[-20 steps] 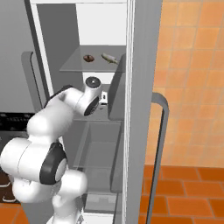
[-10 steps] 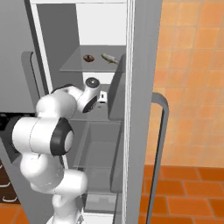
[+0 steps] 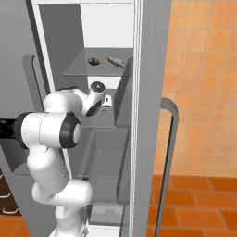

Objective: Place one mushroom and one fish in each tupperware on the nearby counter, to pack two identical lunches.

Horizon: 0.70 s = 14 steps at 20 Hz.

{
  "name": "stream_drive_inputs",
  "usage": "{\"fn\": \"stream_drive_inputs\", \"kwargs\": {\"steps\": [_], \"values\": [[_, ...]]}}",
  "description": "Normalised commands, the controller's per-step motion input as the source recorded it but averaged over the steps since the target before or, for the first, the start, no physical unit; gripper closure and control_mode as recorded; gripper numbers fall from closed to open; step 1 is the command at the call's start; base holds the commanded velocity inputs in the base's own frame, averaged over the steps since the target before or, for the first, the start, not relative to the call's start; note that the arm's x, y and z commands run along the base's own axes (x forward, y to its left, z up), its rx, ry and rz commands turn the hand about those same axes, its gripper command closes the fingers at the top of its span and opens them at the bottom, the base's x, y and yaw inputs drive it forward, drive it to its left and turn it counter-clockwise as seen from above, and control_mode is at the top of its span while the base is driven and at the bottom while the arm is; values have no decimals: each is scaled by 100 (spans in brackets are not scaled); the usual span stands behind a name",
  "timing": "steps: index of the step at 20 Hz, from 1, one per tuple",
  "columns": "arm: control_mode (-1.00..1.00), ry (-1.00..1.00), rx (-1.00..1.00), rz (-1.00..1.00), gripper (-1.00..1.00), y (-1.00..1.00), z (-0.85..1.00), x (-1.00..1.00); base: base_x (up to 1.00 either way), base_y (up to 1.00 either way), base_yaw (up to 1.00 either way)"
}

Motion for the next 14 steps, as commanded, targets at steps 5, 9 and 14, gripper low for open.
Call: {"fn": "stream_drive_inputs", "kwargs": {"steps": [5, 9, 14], "values": [[-100, 0, 0, 10, -100, 18, -20, 38, 0, 0, 0], [-100, 0, 0, 3, -100, 8, -14, 5, 0, 0, 0], [-100, 0, 0, 4, -100, 14, -32, -1, 0, 0, 0]]}}
